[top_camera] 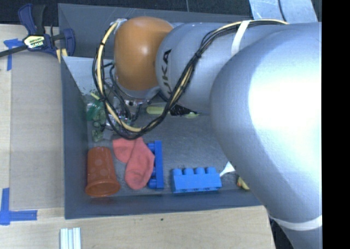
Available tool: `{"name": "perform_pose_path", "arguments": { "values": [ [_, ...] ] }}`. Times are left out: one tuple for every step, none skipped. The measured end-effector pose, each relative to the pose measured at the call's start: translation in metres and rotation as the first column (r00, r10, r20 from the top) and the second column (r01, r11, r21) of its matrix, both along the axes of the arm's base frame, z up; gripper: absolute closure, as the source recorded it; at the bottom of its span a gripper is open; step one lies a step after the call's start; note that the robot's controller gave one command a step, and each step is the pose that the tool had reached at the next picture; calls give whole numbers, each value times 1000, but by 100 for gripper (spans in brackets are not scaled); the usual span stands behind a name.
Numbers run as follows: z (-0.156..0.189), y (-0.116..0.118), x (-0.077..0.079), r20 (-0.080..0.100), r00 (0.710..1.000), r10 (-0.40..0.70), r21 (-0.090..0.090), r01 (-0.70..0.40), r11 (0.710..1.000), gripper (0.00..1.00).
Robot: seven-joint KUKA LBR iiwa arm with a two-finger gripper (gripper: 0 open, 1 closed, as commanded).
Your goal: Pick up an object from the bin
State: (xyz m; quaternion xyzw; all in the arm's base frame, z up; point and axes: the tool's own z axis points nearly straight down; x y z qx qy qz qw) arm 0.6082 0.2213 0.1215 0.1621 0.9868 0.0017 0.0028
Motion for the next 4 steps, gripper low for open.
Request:
{"name": "perform_pose_path", "arguments": {
  "values": [
    [-51,4,7,10,1000,19,2,-19,1000,0],
    [-48,-5,0,1,975,-221,10,221,975,100],
    [-48,-5,0,1,975,-221,10,221,975,100],
    [-35,-5,-3,-5,975,-221,8,221,975,100]
  ]
}}
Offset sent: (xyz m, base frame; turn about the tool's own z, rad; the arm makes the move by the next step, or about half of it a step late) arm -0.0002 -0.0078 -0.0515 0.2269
